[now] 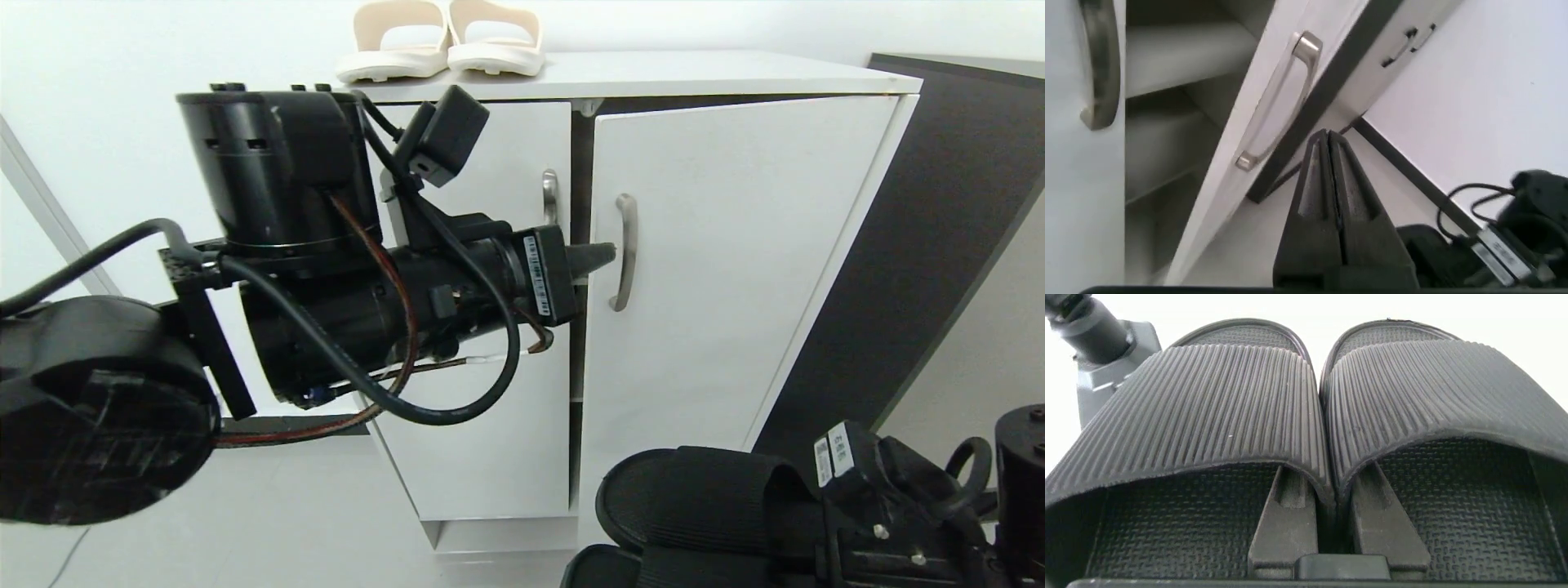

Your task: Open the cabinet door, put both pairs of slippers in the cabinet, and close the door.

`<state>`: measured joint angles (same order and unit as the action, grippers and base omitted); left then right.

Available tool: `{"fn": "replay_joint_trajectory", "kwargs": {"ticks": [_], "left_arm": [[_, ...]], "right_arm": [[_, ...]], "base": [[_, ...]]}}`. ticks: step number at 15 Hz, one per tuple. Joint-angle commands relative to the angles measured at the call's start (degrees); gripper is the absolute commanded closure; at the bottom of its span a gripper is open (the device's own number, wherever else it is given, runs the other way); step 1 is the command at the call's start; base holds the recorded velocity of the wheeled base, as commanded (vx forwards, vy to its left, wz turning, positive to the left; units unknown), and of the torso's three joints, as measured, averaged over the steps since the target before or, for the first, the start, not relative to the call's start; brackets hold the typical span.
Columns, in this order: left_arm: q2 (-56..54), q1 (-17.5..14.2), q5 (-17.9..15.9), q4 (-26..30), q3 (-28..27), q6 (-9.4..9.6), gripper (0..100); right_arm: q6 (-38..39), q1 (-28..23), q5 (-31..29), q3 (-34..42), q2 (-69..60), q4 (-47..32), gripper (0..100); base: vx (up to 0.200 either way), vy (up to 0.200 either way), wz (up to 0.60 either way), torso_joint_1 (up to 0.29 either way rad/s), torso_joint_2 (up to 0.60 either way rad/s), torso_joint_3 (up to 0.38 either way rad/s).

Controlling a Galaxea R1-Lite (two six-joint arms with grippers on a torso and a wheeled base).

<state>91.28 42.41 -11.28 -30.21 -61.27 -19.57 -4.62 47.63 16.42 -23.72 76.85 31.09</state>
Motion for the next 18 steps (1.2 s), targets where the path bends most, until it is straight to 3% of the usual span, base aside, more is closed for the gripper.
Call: {"fn": "replay_joint_trajectory", "kwargs": {"ticks": [1,4,9,15,18], "left_arm": [[-2.51,-2.77,-0.50,-0.03,1.06,-0.12,100],[0.83,-6.29,-2.61,-0.03,-1.40,-0.39,100],[9.26,-6.20,-2.96,-2.75,-10.62,0.14,100],[12.78,-4.53,-2.70,-5.30,-11.68,0.23,100],[12.87,-4.44,-1.73,-5.39,-11.42,0.85,100]], "right_arm": [[-0.04,0.89,-0.16,0.52,-0.65,0.03,100],[-0.13,1.24,-0.25,0.96,-0.65,0.12,100],[-0.13,1.68,-0.42,1.31,-0.38,0.03,100],[-0.21,1.85,-0.51,1.40,-0.12,-0.06,100],[-0.57,2.73,-0.42,2.28,-0.12,-0.06,100]], "base": [[0.000,0.000,0.00,0.000,0.00,0.000],[0.000,0.000,0.00,0.000,0.00,0.000],[0.000,0.000,0.00,0.000,0.00,0.000],[0.000,0.000,0.00,0.000,0.00,0.000],[-0.200,0.000,0.00,0.004,0.00,0.002]]}}
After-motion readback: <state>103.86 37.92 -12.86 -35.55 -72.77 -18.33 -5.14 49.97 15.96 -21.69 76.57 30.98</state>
